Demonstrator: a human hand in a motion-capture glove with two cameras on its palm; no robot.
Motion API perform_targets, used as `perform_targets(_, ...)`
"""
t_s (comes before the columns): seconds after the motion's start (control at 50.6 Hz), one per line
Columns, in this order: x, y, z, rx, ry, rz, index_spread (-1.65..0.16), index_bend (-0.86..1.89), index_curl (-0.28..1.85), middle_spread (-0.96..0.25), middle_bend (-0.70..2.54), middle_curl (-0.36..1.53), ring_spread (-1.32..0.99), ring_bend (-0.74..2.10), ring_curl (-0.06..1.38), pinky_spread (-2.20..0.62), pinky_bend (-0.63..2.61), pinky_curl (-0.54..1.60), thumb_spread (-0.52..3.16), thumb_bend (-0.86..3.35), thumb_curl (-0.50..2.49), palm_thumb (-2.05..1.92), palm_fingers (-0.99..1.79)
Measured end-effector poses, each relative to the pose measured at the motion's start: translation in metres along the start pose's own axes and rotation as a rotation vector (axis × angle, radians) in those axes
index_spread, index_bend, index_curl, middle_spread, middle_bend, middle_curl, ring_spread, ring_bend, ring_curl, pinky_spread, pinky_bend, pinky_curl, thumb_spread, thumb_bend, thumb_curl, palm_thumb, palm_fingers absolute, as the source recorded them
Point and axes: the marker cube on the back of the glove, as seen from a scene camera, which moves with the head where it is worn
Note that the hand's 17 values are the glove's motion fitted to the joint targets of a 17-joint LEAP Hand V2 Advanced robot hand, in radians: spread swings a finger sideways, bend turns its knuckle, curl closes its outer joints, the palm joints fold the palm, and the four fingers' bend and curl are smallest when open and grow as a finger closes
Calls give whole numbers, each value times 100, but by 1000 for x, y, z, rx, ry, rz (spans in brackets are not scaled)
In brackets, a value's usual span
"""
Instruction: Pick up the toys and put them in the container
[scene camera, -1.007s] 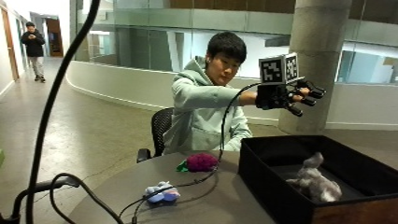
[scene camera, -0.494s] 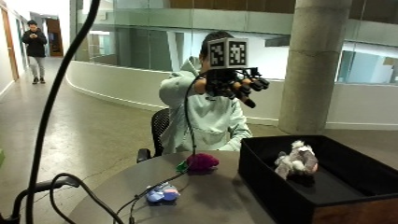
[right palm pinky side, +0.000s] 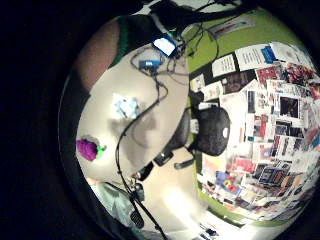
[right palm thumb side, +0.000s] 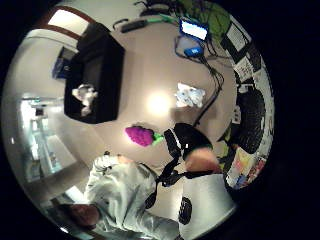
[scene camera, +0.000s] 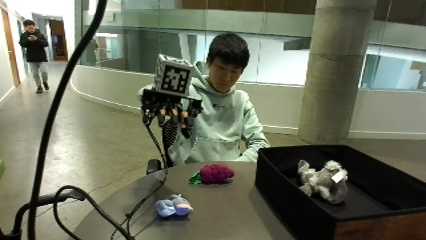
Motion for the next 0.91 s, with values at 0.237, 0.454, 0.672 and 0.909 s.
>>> perform_targets(0.237,-5,-12,103,-207,33,39,-26,13,25,0,15,29,0,15,24,5,85,32,128,-1,36,33,-20)
perform_targets(0.454,-4,-35,167,-347,61,50,-25,10,24,1,12,27,0,16,22,5,86,33,127,-1,35,34,-24)
perform_targets(0.672,-3,-47,200,-353,36,39,-26,19,27,2,11,24,0,13,20,4,83,33,132,3,37,45,-21)
perform_targets(0.909,-12,-48,207,-272,-20,14,-31,54,40,-3,15,21,-1,13,17,3,71,30,141,6,40,52,0)
